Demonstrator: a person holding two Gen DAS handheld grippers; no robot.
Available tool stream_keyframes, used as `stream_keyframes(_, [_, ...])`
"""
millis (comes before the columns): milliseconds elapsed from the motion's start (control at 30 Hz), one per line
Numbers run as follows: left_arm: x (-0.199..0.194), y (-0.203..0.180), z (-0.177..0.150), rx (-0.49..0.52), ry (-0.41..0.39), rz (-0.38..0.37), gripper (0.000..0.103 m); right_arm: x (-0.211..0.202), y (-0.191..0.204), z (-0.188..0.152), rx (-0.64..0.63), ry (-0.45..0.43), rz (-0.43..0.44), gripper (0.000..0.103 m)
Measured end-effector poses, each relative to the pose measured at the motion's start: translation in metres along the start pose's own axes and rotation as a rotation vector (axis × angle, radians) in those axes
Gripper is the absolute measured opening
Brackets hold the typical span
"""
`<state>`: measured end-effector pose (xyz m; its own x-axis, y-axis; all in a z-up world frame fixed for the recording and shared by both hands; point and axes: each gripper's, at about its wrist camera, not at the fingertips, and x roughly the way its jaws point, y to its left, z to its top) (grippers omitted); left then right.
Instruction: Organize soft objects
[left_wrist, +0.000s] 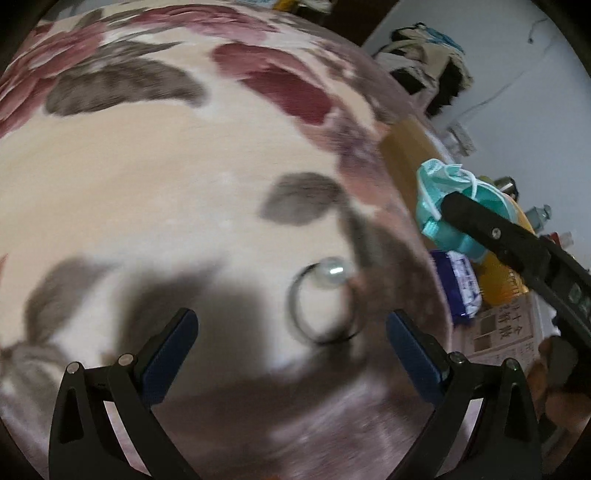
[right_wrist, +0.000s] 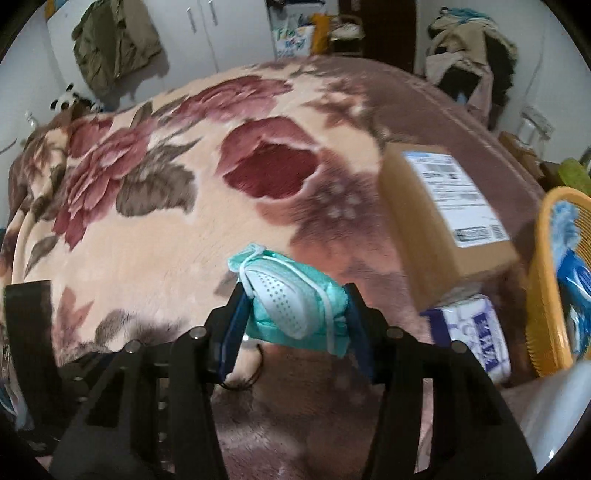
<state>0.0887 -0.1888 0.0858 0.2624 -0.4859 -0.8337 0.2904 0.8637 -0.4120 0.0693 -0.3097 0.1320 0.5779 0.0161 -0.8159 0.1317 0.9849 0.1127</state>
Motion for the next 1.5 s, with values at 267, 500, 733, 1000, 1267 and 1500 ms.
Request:
stream_keyframes(267, [0.040,-0.018,0.012,0.031,0.041,-0.024,0.045,0.004,-0.011,-0.007,0.064,0.010,-0.011,0.053])
stream_keyframes(500, [0.025,0.009,0.007,-0.025,0.027,-0.052,0.019,0.010,-0.008,-0.019,0.071,0.035,0.015,0.053])
stream_keyframes(733, [-0.014,0.023,-0.010,-0.031,0.003,-0.013,0.019,0.006,0.005,-0.036,0.075,0.056,0.056,0.053])
stream_keyframes(1000, [-0.055,0.036,-0.031,-0.061,-0.021,0.029,0.019,-0.017,0.024,-0.056,0.051,0.065,0.084,0.053])
stream_keyframes(1267, [-0.089,0.028,-0.041,-0.055,-0.050,0.039,0.019,-0.047,0.031,-0.069,0.052,0.058,0.102,0.053])
stream_keyframes(1500, [-0.123,0.004,-0.039,-0.024,-0.092,0.009,0.019,-0.080,0.025,-0.067,0.053,0.017,0.097,0.053])
